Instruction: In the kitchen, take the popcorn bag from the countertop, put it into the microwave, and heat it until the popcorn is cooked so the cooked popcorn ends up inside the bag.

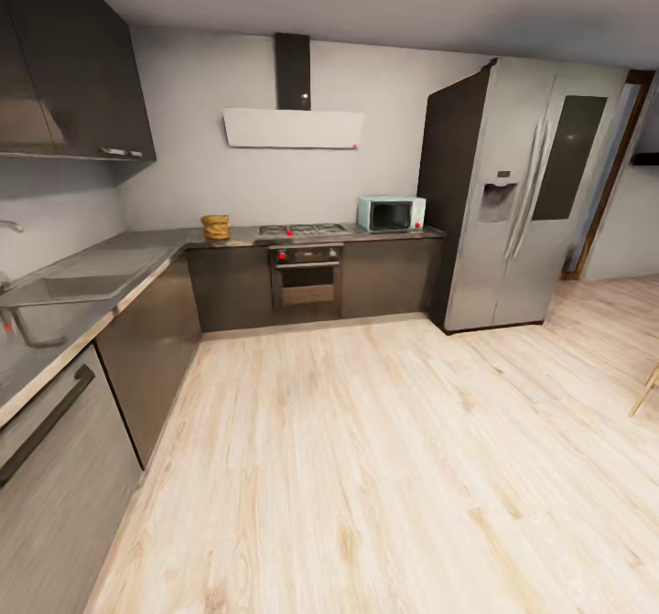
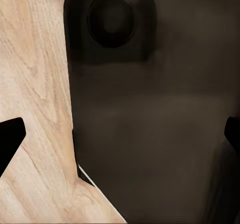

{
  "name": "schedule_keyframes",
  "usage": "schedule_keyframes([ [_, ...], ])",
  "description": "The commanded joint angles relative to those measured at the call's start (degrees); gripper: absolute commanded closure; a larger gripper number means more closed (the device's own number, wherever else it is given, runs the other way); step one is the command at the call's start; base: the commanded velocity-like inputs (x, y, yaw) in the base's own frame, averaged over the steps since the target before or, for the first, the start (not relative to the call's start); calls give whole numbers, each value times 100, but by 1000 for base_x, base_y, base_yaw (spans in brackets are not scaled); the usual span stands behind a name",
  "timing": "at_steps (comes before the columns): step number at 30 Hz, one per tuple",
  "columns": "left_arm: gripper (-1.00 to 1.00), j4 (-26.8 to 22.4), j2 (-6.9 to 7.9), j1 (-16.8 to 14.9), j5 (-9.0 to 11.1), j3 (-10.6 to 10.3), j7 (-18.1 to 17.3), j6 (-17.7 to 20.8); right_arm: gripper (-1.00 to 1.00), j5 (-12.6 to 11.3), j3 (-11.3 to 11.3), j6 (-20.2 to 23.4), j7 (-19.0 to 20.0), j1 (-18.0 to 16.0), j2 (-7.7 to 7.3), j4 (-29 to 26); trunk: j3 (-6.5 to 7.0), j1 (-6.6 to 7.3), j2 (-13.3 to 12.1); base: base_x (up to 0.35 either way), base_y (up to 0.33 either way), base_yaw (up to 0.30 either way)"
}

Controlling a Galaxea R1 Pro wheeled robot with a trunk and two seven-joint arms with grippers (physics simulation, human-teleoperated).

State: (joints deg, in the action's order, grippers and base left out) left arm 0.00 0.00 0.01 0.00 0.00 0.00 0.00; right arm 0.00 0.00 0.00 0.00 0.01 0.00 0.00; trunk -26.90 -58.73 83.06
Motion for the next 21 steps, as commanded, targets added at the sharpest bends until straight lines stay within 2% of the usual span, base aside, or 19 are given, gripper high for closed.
schedule_keyframes([
  [1, -100, 0, 0, -1, 0, 0, 0, 0, -100, 0, 0, 0, 0, -1, 0, 0, -3, 0, 2, 0, 0, 0],
  [5, -100, 0, 108, -6, -67, -129, 44, 18, -100, 65, 53, -11, 21, 8, -14, 9, -3, 0, 2, 0, 0, 0],
  [15, -100, -285, 40, -18, -19, -106, 36, -61, -100, 19, 10, -26, 15, 8, -9, 9, -3, 0, 2, 3, 0, 0],
  [21, -100, -281, 37, -18, 18, -105, 50, 3, -100, -18, -17, -26, 1, 8, -17, 9, -3, 0, 2, 232, 0, 0],
])
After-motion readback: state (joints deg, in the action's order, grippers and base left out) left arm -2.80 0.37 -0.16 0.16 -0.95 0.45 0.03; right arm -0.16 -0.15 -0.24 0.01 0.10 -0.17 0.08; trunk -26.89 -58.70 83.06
